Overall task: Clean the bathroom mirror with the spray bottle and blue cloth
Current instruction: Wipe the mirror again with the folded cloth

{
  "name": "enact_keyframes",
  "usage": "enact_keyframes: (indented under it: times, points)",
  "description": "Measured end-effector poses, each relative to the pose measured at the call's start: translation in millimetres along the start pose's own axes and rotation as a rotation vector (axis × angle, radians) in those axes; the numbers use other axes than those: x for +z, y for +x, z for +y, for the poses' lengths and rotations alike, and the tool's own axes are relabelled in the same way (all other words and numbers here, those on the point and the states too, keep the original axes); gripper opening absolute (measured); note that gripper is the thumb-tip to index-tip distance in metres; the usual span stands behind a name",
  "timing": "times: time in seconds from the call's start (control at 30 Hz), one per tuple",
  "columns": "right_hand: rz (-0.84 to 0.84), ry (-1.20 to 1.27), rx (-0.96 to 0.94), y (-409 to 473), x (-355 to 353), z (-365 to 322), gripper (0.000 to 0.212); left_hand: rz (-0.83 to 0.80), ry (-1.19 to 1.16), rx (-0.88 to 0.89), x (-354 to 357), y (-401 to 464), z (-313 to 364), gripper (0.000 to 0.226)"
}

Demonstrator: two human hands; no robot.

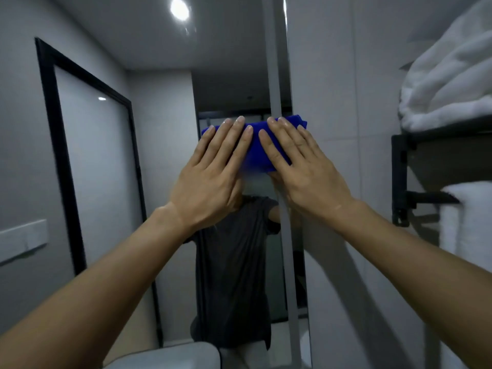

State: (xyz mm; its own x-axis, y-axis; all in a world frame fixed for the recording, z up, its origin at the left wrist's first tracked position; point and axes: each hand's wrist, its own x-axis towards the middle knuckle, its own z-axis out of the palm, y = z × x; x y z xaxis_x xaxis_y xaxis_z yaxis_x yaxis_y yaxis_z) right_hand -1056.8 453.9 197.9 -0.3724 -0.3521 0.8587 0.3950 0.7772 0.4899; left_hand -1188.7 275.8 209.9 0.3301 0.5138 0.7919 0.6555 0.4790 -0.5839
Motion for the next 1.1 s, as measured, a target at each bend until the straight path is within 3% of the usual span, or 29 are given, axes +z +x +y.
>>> enact_keyframes:
  times: [0.33, 0.77, 1.1]
  points:
    - [-0.005, 0.121, 0.044, -81.1, 5.3, -53.5, 0.070, -0.087, -0.065, -0.038, 10.8, -80.5, 54.1, 0.067]
    - [-0.189, 0.195, 0.033, -218.3, 9.9, -121.4, 0.063, -0.193, -0.145, -0.009, 33.2, -208.8, 146.1, 0.066]
    - [-0.395, 0.289, 0.081, -285.3, 4.0, -158.1, 0.097, -0.236, -0.141, 0.024, 47.6, -276.7, 199.4, 0.075]
